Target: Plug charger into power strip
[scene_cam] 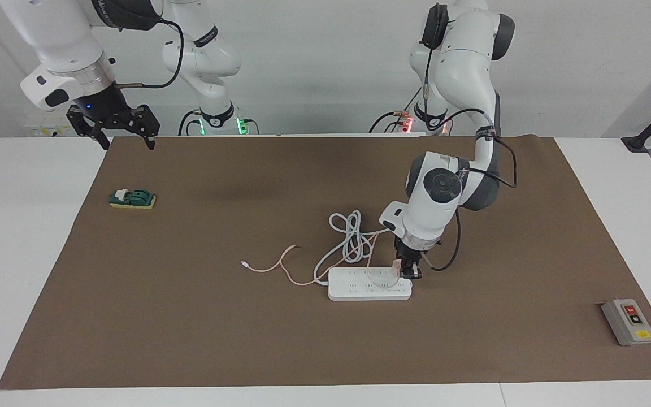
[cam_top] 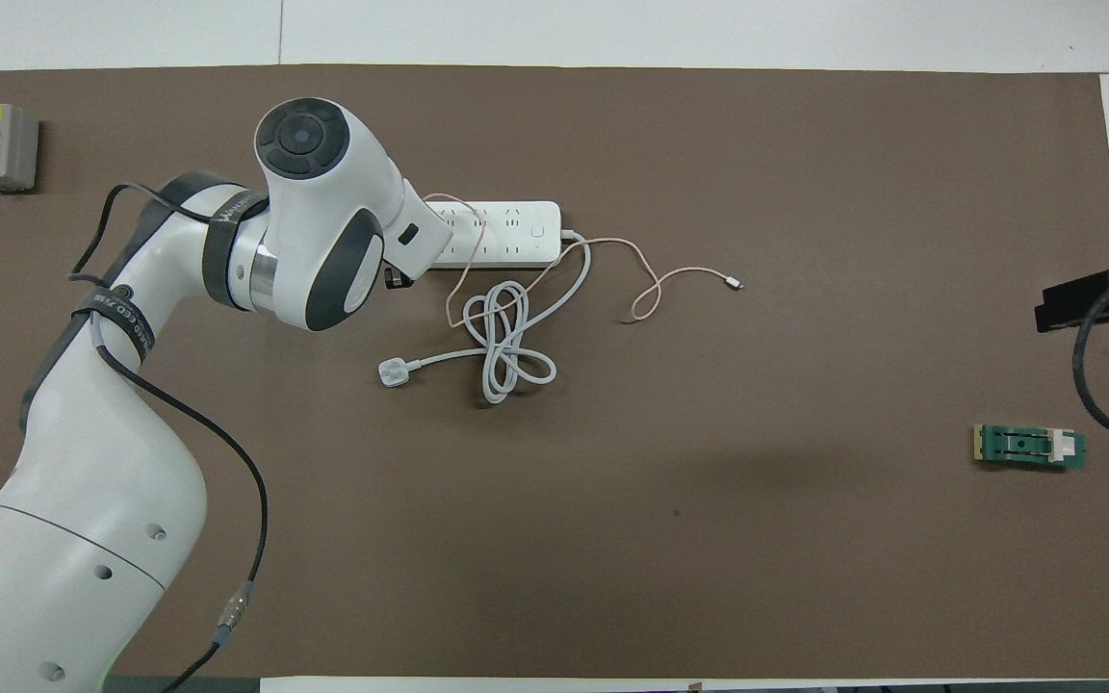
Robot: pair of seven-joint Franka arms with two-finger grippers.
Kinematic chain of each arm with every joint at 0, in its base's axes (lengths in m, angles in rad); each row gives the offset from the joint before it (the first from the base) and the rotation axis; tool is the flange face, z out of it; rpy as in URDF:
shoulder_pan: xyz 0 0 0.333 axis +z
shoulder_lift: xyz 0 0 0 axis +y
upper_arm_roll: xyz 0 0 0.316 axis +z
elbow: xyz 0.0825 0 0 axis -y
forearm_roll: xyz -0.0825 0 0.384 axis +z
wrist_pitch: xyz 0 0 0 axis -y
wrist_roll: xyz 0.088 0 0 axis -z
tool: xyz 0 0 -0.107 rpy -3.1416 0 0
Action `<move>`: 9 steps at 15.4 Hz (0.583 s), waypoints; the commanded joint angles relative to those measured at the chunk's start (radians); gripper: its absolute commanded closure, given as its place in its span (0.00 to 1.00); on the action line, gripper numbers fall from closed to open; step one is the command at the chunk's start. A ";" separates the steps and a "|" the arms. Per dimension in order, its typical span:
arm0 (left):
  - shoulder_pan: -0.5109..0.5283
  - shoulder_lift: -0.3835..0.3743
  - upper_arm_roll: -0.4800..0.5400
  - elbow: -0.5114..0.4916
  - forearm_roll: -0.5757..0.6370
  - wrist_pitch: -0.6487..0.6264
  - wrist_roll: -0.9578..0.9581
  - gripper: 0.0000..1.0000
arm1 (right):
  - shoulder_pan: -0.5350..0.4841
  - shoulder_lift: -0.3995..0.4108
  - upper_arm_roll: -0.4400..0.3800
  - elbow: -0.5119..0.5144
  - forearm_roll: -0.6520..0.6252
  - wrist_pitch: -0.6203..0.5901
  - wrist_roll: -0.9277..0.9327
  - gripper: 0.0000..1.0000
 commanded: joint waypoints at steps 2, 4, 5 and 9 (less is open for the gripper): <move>0.042 0.074 -0.070 -0.017 0.078 -0.047 -0.051 1.00 | -0.008 -0.021 0.006 -0.021 0.016 -0.001 0.013 0.00; 0.039 0.079 -0.069 -0.017 0.083 -0.047 -0.048 1.00 | -0.007 -0.021 0.006 -0.021 0.016 -0.001 0.013 0.00; 0.044 0.080 -0.072 -0.019 0.083 -0.047 -0.046 1.00 | -0.007 -0.021 0.006 -0.021 0.016 -0.001 0.013 0.00; 0.068 0.094 -0.078 -0.019 0.023 -0.034 -0.039 1.00 | -0.007 -0.021 0.006 -0.021 0.016 0.000 0.013 0.00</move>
